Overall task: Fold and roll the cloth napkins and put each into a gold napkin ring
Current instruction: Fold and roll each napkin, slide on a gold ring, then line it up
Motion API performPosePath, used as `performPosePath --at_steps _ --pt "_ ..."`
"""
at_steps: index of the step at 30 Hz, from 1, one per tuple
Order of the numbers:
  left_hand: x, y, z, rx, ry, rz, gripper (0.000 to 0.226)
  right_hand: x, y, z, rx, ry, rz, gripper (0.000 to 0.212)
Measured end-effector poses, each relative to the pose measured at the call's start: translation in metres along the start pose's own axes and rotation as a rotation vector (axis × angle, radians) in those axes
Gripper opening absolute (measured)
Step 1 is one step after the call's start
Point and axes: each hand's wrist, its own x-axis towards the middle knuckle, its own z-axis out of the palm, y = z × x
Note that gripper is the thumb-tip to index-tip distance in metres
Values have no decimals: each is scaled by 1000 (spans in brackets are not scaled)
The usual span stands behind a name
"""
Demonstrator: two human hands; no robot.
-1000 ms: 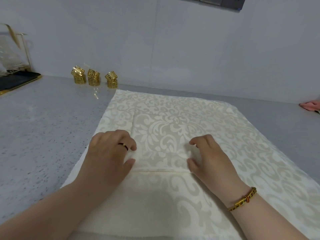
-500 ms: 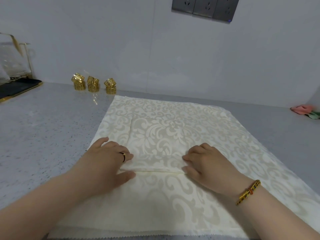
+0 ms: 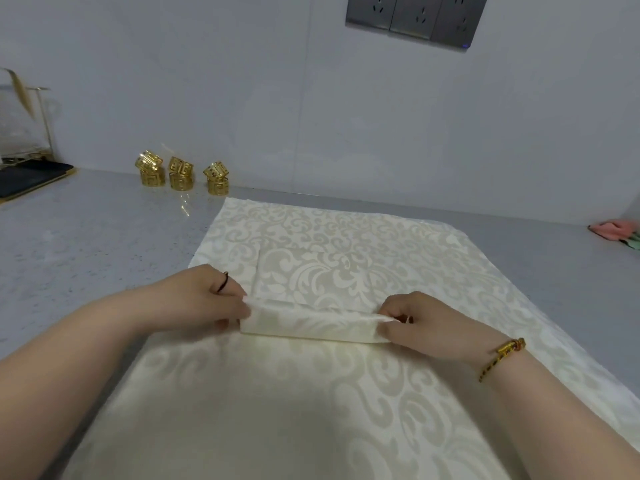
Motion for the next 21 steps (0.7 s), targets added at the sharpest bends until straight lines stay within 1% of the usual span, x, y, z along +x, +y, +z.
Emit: performPosePath --at_steps 1,4,7,9,11,12,13,16,19,21 --pt "3 -3 2 -50 10 -6 28 2 5 1 75 16 16 30" --pt "11 -11 10 -68 86 -25 57 3 10 6 168 45 49 35" --pt "12 -8 20 -39 210 -32 56 6 11 13 191 114 80 35" --pt "13 -7 23 -52 247 -48 56 9 10 18 192 197 86 33" --pt "14 -7 24 -44 292 -72 59 13 10 22 176 286 90 18" --pt "14 -8 25 -14 322 -81 58 16 10 23 161 320 100 13" --pt "13 -7 25 42 363 -88 54 17 10 25 144 348 108 13" --pt "11 -8 28 217 490 -89 37 20 11 29 103 414 101 21" --pt "13 -9 30 191 562 -5 26 22 12 31 115 453 55 20" --pt "14 -11 30 152 533 112 30 23 14 30 144 472 12 21"
